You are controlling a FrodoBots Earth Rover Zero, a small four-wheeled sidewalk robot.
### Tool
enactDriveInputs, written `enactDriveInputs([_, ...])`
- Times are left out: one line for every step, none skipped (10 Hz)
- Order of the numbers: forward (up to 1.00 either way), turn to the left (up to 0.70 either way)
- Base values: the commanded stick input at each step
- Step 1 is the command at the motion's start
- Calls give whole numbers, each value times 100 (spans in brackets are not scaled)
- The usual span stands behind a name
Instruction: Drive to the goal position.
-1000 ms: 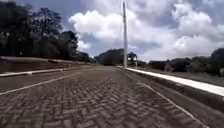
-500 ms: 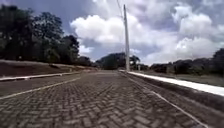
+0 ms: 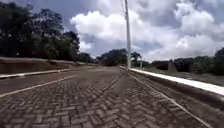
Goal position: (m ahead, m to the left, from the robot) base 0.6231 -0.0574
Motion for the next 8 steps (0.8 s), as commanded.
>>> enactDriveInputs([100,0])
enactDriveInputs([100,0])
enactDriveInputs([100,0])
enactDriveInputs([100,0])
enactDriveInputs([100,0])
enactDriveInputs([100,0])
enactDriveInputs([100,0])
enactDriveInputs([100,0])
